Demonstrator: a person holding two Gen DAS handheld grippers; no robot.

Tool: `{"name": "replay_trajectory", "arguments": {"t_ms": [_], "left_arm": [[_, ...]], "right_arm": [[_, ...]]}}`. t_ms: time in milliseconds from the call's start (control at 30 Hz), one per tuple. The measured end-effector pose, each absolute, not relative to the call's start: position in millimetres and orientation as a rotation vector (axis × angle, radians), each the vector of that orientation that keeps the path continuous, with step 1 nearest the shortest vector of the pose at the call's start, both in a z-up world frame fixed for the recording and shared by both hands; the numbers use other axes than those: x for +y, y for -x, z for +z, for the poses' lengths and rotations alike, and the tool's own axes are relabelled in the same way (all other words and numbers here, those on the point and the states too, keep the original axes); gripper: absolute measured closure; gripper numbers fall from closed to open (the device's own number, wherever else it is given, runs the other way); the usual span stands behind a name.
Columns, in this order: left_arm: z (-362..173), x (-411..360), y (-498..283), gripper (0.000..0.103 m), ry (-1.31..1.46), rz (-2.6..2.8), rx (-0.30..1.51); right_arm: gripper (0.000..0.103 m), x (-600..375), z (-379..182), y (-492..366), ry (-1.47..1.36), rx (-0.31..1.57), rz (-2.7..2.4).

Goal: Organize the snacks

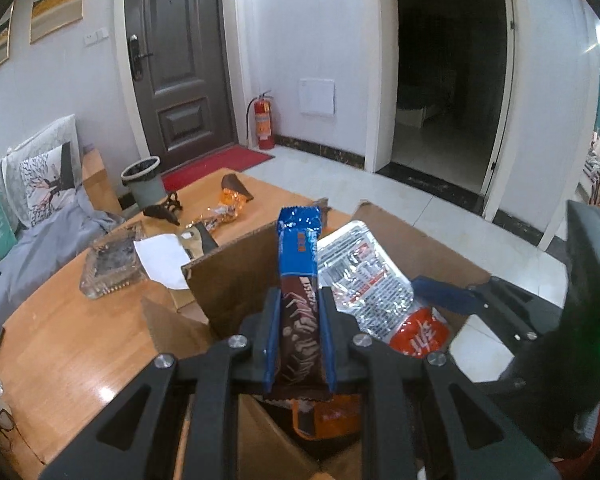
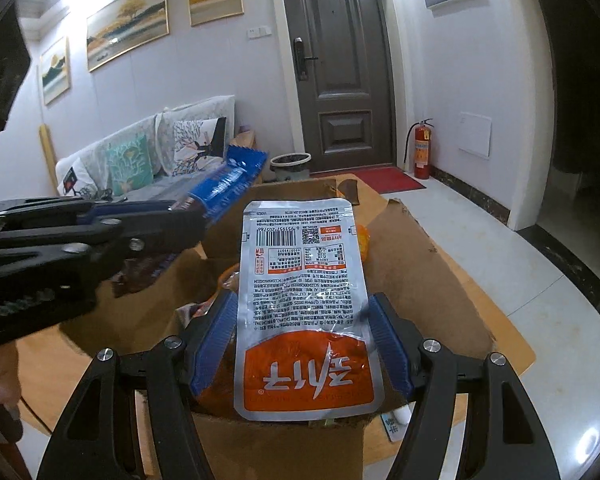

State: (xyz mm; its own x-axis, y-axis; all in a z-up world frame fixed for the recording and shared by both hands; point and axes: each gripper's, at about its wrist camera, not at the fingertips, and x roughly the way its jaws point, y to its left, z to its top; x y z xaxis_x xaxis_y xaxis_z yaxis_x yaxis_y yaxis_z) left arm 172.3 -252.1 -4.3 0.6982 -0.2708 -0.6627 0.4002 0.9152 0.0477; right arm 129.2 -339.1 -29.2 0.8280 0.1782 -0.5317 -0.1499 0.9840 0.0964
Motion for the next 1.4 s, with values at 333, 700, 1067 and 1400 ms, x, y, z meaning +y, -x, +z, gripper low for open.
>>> {"name": "replay_trajectory", "arguments": {"t_ms": [333, 700, 1067, 1400], "left_arm": [[-21, -245, -191, 0.08, -0.224, -0.366, 0.787], [-11, -236, -183, 0.057, -0.199, -0.362, 0.745], [33, -204, -141, 0.026, -0.138, -0.365, 0.611], [67, -160, -87, 0.001, -0.092, -0.309, 0.456]], "right_arm": [[0.037, -334, -37, -135, -0.007, 0.583, 0.171], [0.031, -334, -34, -125, -0.026, 0.585, 0.18], [0.027, -329, -13, -106, -0.019, 0.555, 0.198], [0.003, -303, 21, -88, 0.005, 0.457, 0.293]]}}
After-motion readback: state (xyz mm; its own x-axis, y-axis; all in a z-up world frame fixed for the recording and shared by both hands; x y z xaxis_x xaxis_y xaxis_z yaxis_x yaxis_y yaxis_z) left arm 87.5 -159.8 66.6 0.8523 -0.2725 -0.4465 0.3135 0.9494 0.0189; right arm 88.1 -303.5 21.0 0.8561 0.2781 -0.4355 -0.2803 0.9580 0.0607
